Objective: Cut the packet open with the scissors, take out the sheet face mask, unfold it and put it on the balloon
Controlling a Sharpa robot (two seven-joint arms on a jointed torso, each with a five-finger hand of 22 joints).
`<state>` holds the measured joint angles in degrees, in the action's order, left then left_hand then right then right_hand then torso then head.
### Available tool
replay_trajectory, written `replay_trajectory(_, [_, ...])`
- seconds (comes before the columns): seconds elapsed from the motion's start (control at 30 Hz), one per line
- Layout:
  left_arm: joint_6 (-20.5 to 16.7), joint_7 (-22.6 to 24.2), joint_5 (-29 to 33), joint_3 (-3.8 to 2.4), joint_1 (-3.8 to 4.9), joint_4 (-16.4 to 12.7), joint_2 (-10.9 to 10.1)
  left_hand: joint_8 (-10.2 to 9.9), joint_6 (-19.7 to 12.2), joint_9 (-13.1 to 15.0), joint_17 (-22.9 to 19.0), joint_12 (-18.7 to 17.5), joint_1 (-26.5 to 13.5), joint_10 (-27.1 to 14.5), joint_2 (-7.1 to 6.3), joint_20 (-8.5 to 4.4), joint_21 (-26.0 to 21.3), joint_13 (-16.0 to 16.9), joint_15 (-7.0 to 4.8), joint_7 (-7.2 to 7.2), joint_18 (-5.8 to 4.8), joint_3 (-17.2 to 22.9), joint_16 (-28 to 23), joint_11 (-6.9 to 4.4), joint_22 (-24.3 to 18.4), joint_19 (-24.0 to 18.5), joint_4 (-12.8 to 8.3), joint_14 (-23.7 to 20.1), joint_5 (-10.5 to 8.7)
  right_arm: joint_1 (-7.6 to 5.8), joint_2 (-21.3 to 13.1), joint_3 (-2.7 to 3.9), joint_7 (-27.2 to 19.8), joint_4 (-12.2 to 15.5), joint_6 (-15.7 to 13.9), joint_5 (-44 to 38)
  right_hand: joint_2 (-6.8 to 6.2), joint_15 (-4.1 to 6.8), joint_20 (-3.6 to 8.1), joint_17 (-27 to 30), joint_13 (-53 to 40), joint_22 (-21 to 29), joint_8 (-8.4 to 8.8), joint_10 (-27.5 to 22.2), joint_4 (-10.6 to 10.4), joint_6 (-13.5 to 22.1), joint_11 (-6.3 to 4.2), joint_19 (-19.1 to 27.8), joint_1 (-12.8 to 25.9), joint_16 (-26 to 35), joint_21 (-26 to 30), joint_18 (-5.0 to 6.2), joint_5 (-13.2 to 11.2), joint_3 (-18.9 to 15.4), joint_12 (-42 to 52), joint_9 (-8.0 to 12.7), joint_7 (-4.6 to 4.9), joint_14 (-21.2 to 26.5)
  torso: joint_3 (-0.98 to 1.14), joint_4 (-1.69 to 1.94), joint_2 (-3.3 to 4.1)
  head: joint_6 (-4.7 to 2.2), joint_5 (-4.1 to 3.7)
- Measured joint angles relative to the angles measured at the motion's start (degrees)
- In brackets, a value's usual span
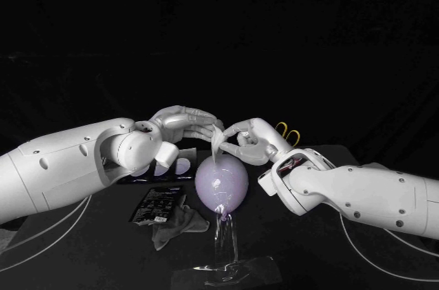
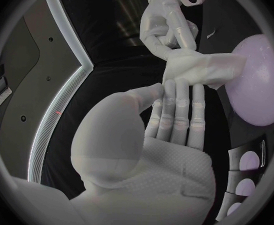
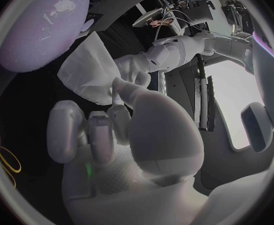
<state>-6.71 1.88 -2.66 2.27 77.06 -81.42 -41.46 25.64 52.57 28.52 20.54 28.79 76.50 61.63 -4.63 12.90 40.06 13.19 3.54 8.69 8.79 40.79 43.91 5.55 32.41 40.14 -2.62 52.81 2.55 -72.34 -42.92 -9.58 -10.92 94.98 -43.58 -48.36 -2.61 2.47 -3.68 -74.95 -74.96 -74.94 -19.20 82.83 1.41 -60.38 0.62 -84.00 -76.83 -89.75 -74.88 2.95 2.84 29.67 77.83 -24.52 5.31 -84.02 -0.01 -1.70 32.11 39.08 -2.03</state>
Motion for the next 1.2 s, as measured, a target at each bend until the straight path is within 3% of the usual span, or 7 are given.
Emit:
replay_trajectory(0.27, [-0.29,-0.10,-0.58,0.01,0.00,0.25,0.08,0.00,-0.02,0.00,-0.01,0.00,0.00,0.00,0.00,0.00,0.00,-0.01,-0.07,-0.02,-0.01,0.00,0.00,0.00,-0.01,0.00,0.00,0.07,0.00,-0.47,-0.60,0.11,0.04,-0.59,0.26,0.22,-0.01,0.00,0.00,0.00,0.01,0.04,-0.31,0.11,0.24,0.04,-0.10,0.01,0.00,-0.02,0.01,0.00,-0.07,0.24,0.00,-0.03,-0.01,0.00,0.00,0.03,0.00,0.06,0.09])
replay_trajectory(0.4, [-0.55,-0.11,-0.78,0.01,0.00,0.32,0.10,0.00,0.03,0.01,-0.01,0.22,0.00,0.00,0.00,0.00,0.00,-0.01,-0.13,0.03,0.61,0.00,0.00,0.00,-0.01,0.00,0.00,0.13,0.00,-1.19,-0.95,0.21,0.55,-1.25,1.11,-0.53,-0.02,-0.01,-0.01,0.00,0.00,0.04,-0.55,0.38,0.26,0.12,0.00,0.01,0.00,-0.05,0.01,-0.01,-0.07,0.25,0.02,-0.09,-0.08,0.00,-0.01,0.03,0.01,0.08,0.14])
replay_trajectory(0.8, [-1.97,-0.11,-1.04,0.01,0.00,0.41,0.33,-0.11,0.13,0.01,-0.01,0.22,0.00,0.00,0.00,0.00,-0.01,0.04,-0.12,0.12,0.66,0.00,0.00,0.00,0.04,0.00,0.00,0.13,-0.04,-3.49,-1.23,0.26,4.18,-2.50,7.35,-6.14,-0.03,-0.01,-0.02,0.05,0.07,0.00,-0.67,0.39,0.41,0.33,0.00,0.03,0.01,-0.03,0.01,-0.01,-0.11,0.40,0.50,-0.43,-0.09,0.01,-0.03,0.03,0.01,0.03,0.37])
replay_trajectory(1.2, [-3.67,-0.12,-1.15,0.02,0.00,0.77,0.70,-0.24,0.12,0.02,-0.02,0.22,0.00,0.00,0.00,0.00,-0.01,0.04,-0.12,0.11,0.57,0.00,0.23,0.00,0.06,0.00,0.00,0.13,-0.05,-4.77,-1.16,0.32,6.64,-2.87,10.62,-9.22,-0.03,-0.02,-0.03,0.03,0.00,0.00,-0.93,0.40,0.57,0.53,-0.01,0.04,0.01,0.12,0.02,-0.01,-0.12,0.55,0.50,-0.42,-0.09,0.01,-0.04,0.04,0.01,-0.03,0.48])
